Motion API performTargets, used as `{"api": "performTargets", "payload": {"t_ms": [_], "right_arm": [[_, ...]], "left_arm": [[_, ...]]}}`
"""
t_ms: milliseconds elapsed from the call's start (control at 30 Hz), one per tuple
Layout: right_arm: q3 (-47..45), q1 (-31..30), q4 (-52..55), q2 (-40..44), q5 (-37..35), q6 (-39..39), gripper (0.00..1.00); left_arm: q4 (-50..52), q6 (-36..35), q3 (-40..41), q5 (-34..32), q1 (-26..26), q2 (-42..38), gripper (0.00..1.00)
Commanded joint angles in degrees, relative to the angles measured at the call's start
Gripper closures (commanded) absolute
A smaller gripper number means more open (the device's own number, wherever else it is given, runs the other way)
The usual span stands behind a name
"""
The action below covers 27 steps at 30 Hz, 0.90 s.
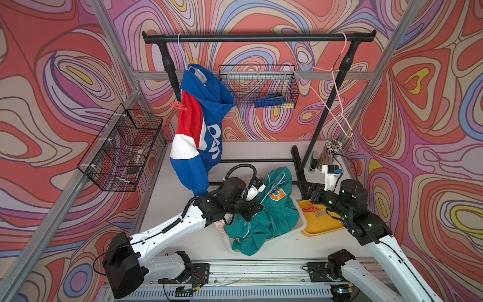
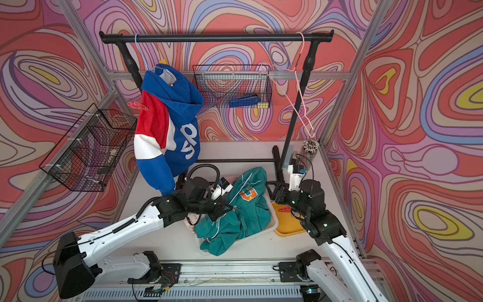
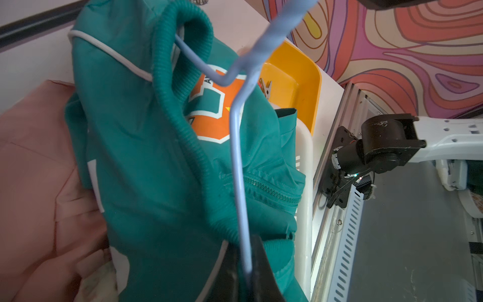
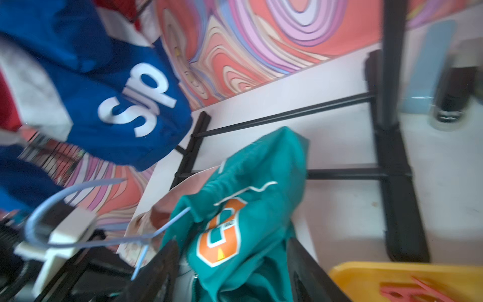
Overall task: Remove the clothespins securing jackets to the hanger
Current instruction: Remove the clothespin from the hanger.
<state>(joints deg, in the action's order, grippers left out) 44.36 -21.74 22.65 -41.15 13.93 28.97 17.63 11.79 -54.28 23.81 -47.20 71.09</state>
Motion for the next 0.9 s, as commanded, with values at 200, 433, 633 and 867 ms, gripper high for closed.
{"api": "performTargets", "payload": {"t_ms": [200, 433, 633, 867], "right_arm": [[-1.9, -8.6, -16.2, -3.4, 0.9, -3.1, 0.4], [-2.1, -10.3, -22.2, -8.8, 2.8, -3.5, 0.43], [-0.9, -12.4, -25.5, -14.4, 2.2, -3.9, 0.49], [-0.3, -13.9, -27.4, -17.9, 1.9, -4.2, 0.61]], "left_arm": [[-2.1, 2.8, -2.9, 7.5, 6.5, 4.8, 1.0], [-1.0, 1.8, -3.5, 7.9, 6.8, 5.9, 1.0], [-1.0, 1.6, -3.3, 7.6, 6.8, 5.6, 1.0], [-1.3, 1.5, -3.3, 8.0, 7.0, 6.1, 1.0]]}}
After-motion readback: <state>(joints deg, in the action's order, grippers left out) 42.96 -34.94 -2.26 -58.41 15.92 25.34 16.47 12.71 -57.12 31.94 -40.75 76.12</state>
